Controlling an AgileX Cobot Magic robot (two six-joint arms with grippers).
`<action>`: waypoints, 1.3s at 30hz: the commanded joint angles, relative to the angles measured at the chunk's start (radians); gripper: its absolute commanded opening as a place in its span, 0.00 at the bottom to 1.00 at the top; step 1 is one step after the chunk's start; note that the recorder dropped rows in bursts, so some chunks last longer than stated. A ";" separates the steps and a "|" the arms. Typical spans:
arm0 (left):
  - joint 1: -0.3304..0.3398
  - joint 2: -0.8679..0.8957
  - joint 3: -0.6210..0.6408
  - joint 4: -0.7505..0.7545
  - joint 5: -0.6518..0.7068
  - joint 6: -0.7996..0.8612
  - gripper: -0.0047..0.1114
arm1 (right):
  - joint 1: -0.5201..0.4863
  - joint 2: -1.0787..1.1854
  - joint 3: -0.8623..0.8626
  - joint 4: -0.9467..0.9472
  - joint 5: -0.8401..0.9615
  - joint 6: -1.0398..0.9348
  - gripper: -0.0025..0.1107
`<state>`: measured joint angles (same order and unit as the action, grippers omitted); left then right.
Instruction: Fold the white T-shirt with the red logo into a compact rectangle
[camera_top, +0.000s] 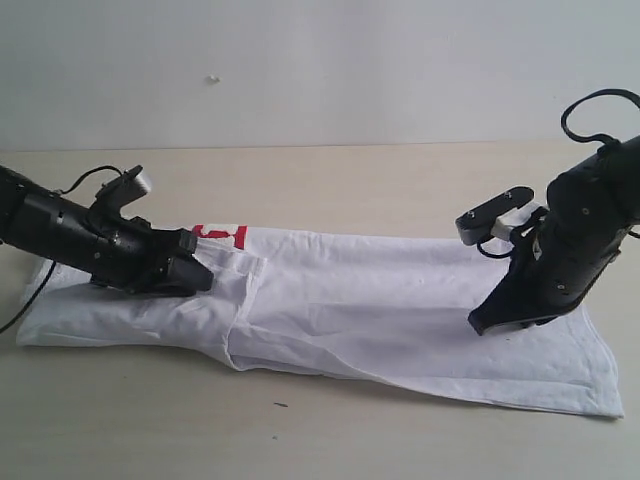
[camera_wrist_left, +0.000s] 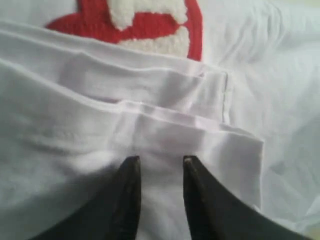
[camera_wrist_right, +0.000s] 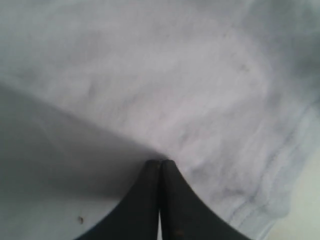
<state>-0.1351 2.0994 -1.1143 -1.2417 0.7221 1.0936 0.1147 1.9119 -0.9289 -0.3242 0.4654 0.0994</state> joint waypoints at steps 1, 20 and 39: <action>0.009 -0.003 -0.005 0.060 0.008 0.006 0.31 | 0.002 0.056 0.005 0.003 0.009 0.000 0.02; 0.358 -0.191 0.043 0.312 -0.163 -0.156 0.62 | 0.002 -0.175 0.005 0.137 -0.066 -0.033 0.02; 0.495 -0.054 0.043 0.263 0.089 -0.223 0.62 | 0.002 -0.262 0.005 0.231 -0.057 -0.112 0.02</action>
<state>0.3567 2.0173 -1.0739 -0.9443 0.7599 0.8673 0.1153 1.6577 -0.9251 -0.1028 0.4057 0.0000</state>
